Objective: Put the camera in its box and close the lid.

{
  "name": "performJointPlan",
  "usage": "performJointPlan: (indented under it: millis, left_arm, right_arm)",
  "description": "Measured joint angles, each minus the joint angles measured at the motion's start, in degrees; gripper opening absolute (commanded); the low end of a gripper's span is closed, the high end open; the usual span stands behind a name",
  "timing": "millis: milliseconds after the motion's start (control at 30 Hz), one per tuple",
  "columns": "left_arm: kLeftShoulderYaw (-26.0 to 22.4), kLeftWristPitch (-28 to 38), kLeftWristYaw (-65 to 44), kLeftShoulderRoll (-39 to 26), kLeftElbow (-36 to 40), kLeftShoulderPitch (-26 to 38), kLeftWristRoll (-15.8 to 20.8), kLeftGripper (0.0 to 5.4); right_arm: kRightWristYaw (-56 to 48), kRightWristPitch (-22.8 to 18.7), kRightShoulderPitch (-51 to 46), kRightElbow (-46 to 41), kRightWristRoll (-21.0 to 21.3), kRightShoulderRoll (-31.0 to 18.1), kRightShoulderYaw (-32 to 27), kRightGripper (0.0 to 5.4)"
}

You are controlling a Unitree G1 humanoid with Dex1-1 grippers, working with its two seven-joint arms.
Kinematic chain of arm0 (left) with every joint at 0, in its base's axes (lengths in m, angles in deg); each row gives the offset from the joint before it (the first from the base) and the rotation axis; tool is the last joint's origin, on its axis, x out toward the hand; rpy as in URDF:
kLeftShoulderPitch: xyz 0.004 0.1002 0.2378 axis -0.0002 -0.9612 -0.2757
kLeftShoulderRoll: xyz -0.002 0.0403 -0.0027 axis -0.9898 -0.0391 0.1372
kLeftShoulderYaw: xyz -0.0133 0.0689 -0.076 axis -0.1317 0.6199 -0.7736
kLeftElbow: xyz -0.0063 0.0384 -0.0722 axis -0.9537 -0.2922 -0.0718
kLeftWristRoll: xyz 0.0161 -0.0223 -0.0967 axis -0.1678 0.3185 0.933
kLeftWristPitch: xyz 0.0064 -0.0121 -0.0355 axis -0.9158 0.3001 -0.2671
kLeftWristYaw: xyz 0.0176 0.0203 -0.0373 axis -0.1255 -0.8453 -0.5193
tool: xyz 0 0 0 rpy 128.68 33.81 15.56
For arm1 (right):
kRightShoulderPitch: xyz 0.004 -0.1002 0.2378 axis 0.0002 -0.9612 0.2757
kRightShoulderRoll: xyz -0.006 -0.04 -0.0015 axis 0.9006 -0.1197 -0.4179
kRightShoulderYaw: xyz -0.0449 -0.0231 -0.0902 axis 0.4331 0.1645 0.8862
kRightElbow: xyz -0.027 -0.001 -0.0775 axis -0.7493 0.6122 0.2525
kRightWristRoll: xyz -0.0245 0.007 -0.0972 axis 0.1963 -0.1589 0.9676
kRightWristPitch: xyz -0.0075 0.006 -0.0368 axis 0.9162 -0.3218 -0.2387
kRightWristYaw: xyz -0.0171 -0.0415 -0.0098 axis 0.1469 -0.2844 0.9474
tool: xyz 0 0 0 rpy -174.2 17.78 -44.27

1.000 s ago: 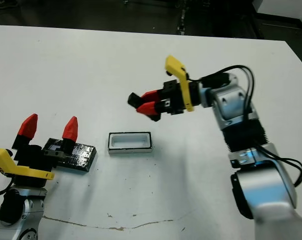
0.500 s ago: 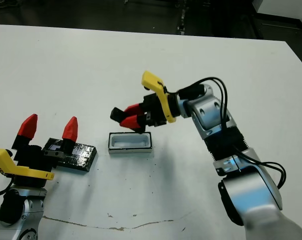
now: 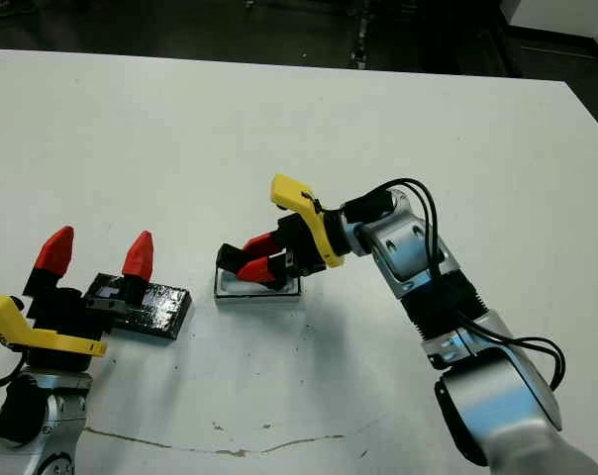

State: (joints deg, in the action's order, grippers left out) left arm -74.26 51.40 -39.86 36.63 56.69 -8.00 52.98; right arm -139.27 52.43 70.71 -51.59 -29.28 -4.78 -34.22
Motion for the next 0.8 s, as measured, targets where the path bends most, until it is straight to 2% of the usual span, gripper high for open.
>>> performJointPlan:
  millis: [333,800]
  left_arm:
    - [0.0,0.3,0.0,0.0,-0.1,0.0,-0.1,5.4]
    - [0.0,0.3,0.0,0.0,-0.2,0.0,0.1,5.4]
  right_arm:
    - [0.0,0.0,0.0,0.0,1.8,-0.9,1.3,1.66]
    - [0.0,0.9,0.2,0.0,2.0,-1.8,2.2,1.66]
